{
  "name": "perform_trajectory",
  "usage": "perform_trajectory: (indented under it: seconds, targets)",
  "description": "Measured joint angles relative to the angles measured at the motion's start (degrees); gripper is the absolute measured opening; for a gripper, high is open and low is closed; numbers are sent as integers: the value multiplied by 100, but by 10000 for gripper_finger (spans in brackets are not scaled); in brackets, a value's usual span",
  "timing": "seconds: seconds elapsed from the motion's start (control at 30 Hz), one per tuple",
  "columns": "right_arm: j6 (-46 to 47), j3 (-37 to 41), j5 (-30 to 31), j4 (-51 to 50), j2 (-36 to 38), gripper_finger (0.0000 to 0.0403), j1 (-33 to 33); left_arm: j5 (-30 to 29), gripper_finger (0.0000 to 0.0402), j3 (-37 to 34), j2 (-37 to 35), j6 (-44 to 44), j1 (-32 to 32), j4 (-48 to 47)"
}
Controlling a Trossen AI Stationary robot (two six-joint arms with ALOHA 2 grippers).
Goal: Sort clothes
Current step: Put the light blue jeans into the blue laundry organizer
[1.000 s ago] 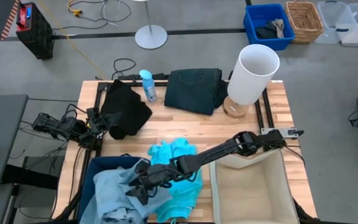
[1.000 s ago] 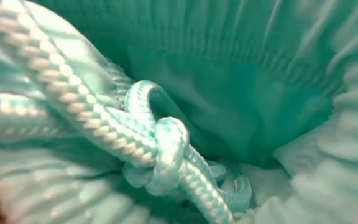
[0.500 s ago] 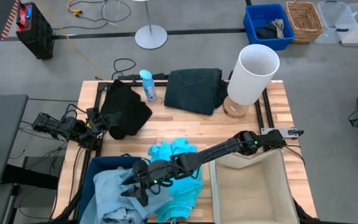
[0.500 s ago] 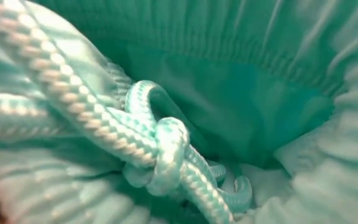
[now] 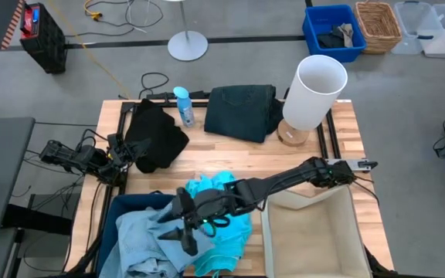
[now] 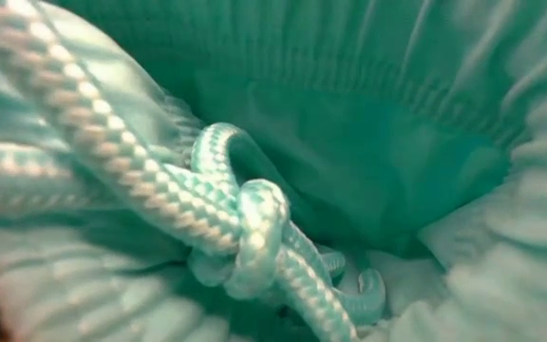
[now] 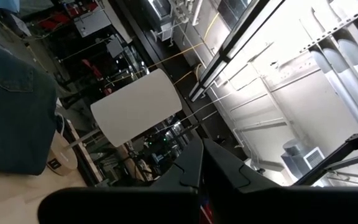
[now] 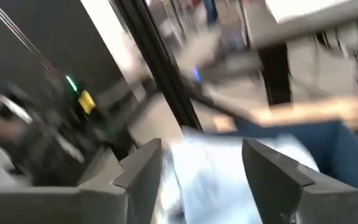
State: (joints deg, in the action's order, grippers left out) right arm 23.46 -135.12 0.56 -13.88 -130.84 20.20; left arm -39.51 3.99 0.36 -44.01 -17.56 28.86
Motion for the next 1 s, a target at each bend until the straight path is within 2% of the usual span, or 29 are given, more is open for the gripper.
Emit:
perform_trajectory:
  seconds: [0.17,0.43,0.67,0.8,1.0]
  targets:
    - [88,26,106,-1393,30,181,72,-2,6,0,0,0,0,0]
    - [178,45,114,-2337,28,17,321,-2,6,0,0,0,0,0]
    - [932,96,409,-3790,28,5,410,-4,6,0,0,-13,0,7]
    - [1160,263,430,-3852,17,3,412,-7,6,0,0,-15,0,7]
    - [1402,721,395,-3361,4,2,399,-11,6,0,0,-15,0,7]
